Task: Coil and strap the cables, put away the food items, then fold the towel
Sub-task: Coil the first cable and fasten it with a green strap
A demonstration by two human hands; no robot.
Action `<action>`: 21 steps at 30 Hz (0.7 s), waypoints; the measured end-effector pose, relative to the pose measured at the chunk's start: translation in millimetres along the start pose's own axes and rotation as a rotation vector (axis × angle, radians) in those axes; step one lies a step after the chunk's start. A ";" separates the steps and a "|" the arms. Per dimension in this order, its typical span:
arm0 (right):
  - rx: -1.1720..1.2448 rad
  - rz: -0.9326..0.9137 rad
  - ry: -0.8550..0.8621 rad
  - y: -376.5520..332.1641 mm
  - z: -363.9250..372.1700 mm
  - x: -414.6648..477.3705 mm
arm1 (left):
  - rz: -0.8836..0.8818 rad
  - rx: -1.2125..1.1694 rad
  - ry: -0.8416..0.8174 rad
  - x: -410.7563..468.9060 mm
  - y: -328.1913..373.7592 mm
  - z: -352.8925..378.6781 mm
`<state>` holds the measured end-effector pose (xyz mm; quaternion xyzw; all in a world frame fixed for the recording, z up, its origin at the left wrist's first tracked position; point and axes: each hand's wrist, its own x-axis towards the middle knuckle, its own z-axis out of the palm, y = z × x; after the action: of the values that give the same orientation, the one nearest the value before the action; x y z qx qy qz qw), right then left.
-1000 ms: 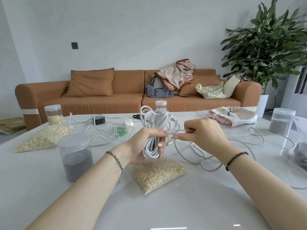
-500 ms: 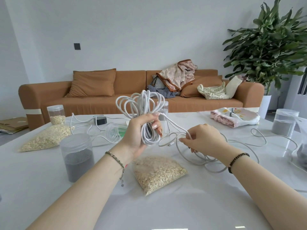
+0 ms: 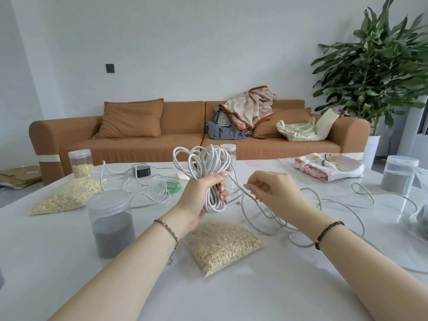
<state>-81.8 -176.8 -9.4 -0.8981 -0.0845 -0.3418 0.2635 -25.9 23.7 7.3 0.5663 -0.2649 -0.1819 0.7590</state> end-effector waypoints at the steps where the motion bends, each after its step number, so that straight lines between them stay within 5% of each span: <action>1: 0.014 -0.032 0.009 -1.4 2.6 -0.2 | 0.001 -0.019 -0.019 -0.3 0.7 0.1; 8: 0.106 0.063 -0.049 -11.6 3.8 -3.6 | -0.022 -0.145 -0.141 -4.6 9.3 4.8; 21: 0.176 0.166 -0.030 -23.7 5.2 -4.5 | 0.019 -0.162 0.063 3.9 8.2 -3.0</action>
<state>-90.1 -153.9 -5.8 -0.8803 -0.0433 -0.2968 0.3675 -21.2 26.2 15.3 0.5060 -0.2309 -0.1776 0.8118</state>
